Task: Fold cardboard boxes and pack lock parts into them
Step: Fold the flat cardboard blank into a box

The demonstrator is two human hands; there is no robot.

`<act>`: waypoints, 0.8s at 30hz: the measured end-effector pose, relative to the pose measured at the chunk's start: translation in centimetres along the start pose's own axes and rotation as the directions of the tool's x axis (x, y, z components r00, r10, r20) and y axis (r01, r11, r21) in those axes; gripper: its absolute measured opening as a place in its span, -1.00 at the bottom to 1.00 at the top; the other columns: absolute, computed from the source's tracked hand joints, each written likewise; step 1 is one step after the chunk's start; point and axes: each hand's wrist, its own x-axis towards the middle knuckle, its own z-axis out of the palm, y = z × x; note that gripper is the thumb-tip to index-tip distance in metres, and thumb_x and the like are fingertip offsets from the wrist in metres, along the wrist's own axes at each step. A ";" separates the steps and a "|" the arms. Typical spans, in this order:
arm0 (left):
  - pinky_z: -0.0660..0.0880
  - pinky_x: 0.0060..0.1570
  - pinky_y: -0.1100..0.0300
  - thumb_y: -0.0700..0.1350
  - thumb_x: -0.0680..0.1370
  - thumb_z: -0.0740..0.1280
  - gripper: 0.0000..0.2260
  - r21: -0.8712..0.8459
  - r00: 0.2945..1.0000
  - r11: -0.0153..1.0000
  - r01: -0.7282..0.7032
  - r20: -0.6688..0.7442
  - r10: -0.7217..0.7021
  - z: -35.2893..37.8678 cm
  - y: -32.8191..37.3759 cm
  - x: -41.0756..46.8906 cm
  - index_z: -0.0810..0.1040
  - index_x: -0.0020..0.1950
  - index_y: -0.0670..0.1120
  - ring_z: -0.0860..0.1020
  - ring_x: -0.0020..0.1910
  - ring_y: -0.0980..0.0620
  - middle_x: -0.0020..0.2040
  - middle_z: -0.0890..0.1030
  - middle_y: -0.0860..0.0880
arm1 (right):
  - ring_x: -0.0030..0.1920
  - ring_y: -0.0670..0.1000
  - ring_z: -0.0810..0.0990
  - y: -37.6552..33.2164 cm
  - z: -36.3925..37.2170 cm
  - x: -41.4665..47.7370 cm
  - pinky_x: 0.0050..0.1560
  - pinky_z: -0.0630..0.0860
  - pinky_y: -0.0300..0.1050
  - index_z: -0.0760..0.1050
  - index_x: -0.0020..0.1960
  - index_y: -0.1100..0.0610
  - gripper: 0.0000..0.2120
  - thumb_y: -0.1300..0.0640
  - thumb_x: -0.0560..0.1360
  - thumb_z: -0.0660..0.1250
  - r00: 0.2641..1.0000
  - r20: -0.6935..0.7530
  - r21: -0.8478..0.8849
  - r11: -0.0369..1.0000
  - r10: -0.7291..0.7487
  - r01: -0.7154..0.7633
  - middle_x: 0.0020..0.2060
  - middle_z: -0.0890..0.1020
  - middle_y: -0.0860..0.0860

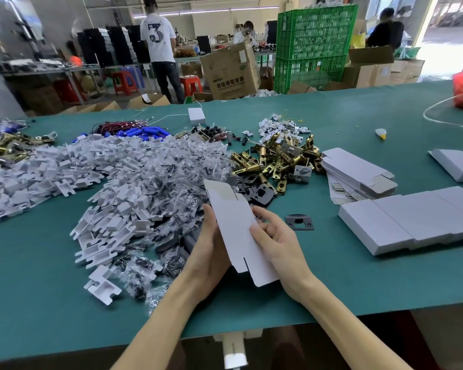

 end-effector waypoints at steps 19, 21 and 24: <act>0.54 0.32 -0.07 0.36 0.55 0.25 -0.36 -0.026 0.998 0.999 -0.041 0.052 0.042 0.2 1.3 -1.1 0.55 0.47 -0.01 0.51 0.45 -0.24 0.45 0.54 -0.24 | 0.16 -0.15 0.64 -0.5 0.2 -0.2 0.11 0.51 -0.34 0.31 0.52 -0.20 -0.26 -0.30 0.39 0.43 0.983 0.154 -0.073 0.991 -0.097 0.109 0.02 0.65 -0.13; 0.50 0.38 -0.10 0.46 0.43 0.35 -0.15 0.012 0.996 1.000 -0.021 0.091 0.020 0.6 1.4 -1.4 0.45 0.54 -0.08 0.49 0.46 -0.22 0.47 0.52 -0.22 | 0.15 -0.10 0.66 -0.6 0.6 -0.2 0.12 0.55 -0.25 0.19 0.59 -0.19 -0.13 -0.39 0.38 0.41 0.979 0.170 -0.132 0.982 -0.108 0.131 0.10 0.64 -0.09; 0.44 0.44 -0.16 0.48 0.35 0.44 -0.01 0.033 0.994 0.999 -0.007 0.106 0.003 0.5 1.4 -1.6 0.39 0.55 -0.16 0.49 0.47 -0.23 0.47 0.52 -0.23 | -0.06 -0.19 0.65 -0.5 0.8 -0.5 -0.01 0.56 -0.29 0.13 0.58 -0.33 -0.19 -0.49 0.41 0.30 0.967 0.187 -0.268 0.938 -0.172 0.218 -0.06 0.60 -0.29</act>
